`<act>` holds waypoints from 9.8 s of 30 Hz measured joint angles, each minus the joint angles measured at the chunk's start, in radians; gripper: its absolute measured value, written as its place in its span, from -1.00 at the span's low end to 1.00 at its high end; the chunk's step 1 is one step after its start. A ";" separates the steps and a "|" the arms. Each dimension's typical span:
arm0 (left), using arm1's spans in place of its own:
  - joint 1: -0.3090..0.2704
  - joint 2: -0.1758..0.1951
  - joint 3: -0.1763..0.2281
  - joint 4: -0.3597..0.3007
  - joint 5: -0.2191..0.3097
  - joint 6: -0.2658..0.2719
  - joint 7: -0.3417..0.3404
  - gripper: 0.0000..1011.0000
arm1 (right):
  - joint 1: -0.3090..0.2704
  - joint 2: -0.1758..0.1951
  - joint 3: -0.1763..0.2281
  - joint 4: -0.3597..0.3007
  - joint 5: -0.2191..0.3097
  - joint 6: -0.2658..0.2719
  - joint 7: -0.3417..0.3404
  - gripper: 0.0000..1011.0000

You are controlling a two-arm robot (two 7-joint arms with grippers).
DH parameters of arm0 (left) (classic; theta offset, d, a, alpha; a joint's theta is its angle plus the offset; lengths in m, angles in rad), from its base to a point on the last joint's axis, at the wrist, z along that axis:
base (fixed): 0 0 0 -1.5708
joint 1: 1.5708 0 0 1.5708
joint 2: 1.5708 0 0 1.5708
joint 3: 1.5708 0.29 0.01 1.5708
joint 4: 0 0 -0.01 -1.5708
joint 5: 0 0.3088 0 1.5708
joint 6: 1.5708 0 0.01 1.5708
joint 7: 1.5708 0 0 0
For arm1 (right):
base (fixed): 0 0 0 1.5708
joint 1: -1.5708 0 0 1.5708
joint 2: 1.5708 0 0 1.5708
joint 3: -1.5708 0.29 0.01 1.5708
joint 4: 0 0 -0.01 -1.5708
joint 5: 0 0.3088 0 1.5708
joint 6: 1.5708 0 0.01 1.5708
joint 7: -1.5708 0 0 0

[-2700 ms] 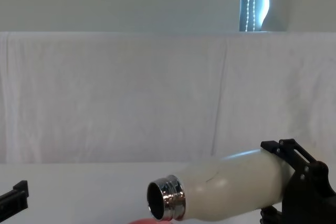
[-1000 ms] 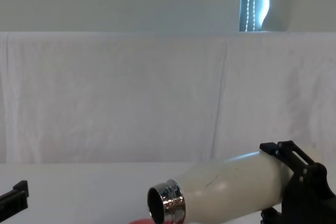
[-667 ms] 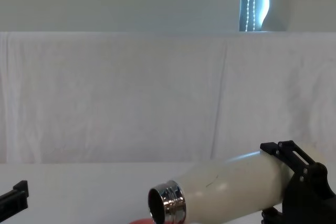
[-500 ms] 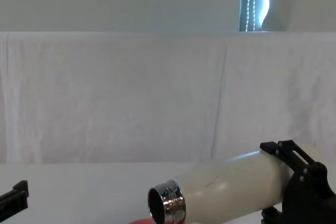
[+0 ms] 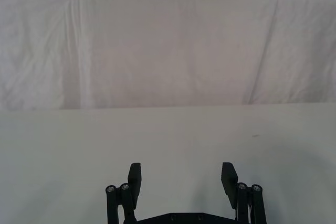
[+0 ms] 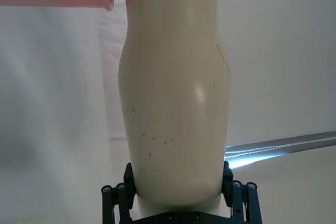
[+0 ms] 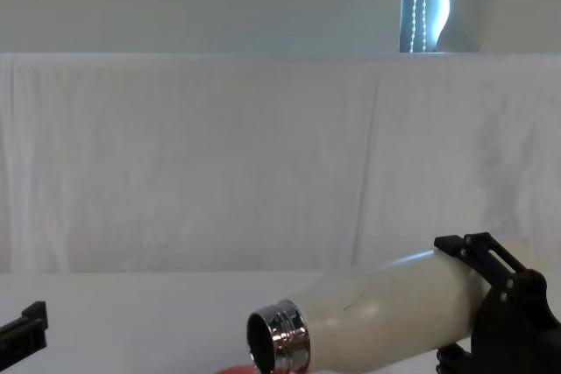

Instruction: Grasp the thermos with one hand and pour water into the cup lid.

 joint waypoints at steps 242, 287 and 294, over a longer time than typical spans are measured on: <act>0.000 0.000 0.000 0.000 0.000 0.000 0.000 0.98 | -0.181 -0.104 0.325 -0.223 0.762 -0.114 0.453 0.90; 0.000 0.000 0.000 0.000 0.000 0.000 0.000 0.98 | -0.155 -0.216 0.500 -0.100 1.267 0.014 0.582 0.90; 0.000 0.000 0.000 0.000 0.000 0.000 0.000 0.98 | -0.120 -0.224 0.491 -0.062 1.296 0.023 0.584 0.90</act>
